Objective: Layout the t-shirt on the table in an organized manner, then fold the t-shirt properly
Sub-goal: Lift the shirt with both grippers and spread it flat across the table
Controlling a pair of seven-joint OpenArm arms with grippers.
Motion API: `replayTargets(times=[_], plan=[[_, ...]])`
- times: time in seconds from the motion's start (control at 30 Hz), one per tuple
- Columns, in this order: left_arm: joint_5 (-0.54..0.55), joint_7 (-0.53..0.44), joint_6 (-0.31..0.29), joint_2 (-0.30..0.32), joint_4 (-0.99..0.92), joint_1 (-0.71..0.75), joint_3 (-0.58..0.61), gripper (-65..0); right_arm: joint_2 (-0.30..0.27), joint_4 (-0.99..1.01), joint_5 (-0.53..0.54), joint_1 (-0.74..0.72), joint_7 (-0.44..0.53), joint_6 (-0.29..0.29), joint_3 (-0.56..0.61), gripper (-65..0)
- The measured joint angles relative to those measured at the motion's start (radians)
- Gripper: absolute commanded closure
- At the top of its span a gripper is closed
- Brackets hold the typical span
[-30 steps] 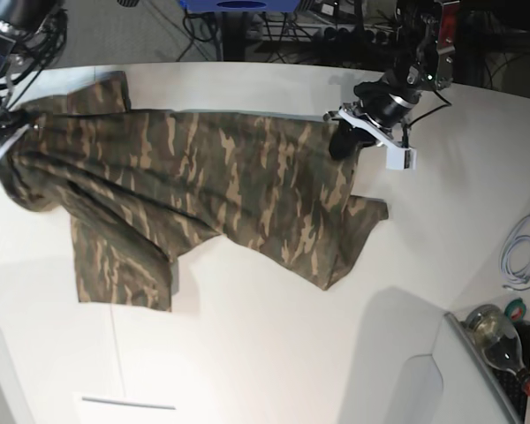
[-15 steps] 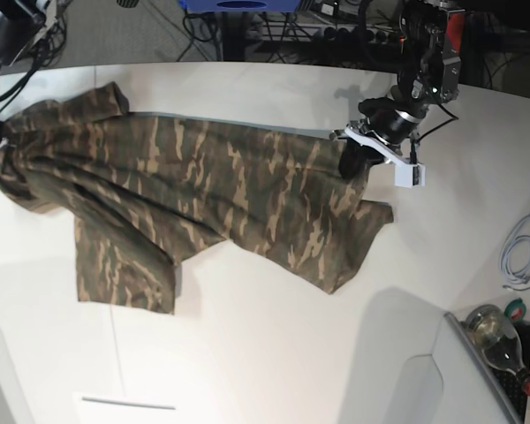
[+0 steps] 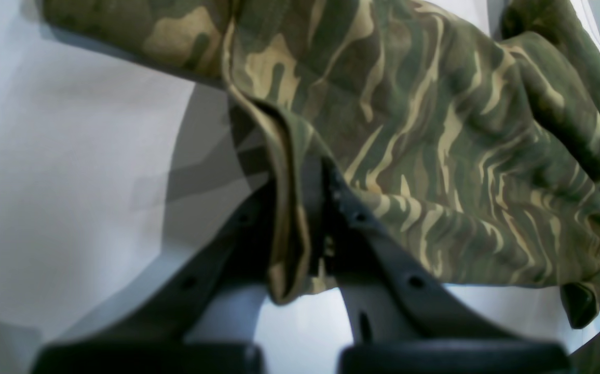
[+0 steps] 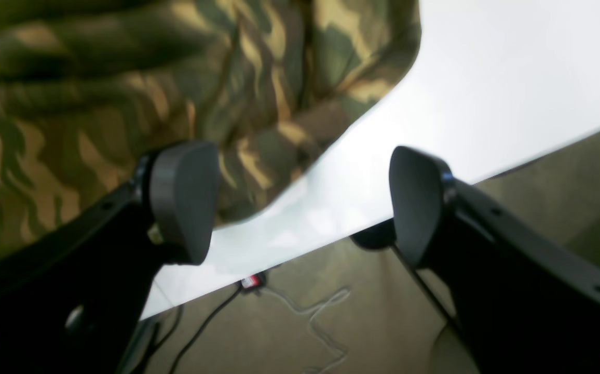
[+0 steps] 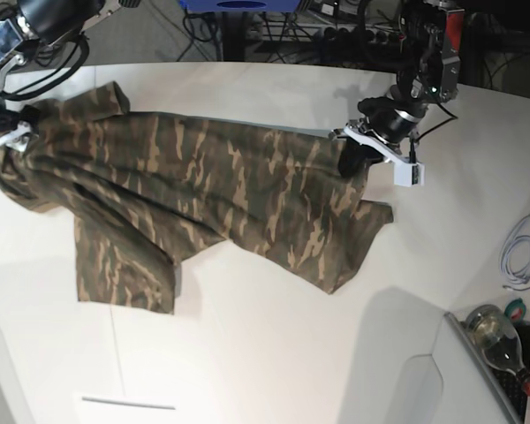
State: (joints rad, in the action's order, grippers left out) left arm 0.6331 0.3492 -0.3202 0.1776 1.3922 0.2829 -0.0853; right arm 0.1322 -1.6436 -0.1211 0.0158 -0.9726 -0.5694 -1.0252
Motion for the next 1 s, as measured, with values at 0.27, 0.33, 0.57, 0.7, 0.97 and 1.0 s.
replayTargets(times=[0.27, 0.33, 0.57, 0.7, 0.97, 1.0], plan=[[0.0, 0.0, 0.0, 0.002, -0.001, 0.0, 0.001, 0.0, -0.042, 0.224, 0.003, -0.038, 0.069, 0.0, -0.002, -43.2], [0.0, 0.0, 0.0, 0.0, -0.001, 0.0, 0.001, 0.0, -0.042, 0.251, 0.003, -0.037, 0.083, -0.001, -0.002, -33.9], [0.0, 0.004, -0.001, 0.002, 0.005, 0.019, 0.001, 0.0, -0.053, 0.252, 0.057, -0.034, 0.084, -0.007, -0.002, -0.2], [-0.005, 0.017, 0.003, 0.021, 0.082, 0.029, 0.004, 0.0, -0.085, 0.172, 0.164, 0.004, -0.034, -0.015, 0.008, 0.0], [0.002, 0.269, -0.008, 0.058, 0.24, -0.139, 0.002, 0.0, -0.214, 0.039, 0.233, -0.048, -0.136, -0.014, 0.182, 0.0], [0.0, 0.295, -0.005, 0.048, 0.241, -0.182, 0.002, 0.0, -0.235, 0.045, 0.238, -0.08, -0.13, -0.015, 0.222, 0.0]])
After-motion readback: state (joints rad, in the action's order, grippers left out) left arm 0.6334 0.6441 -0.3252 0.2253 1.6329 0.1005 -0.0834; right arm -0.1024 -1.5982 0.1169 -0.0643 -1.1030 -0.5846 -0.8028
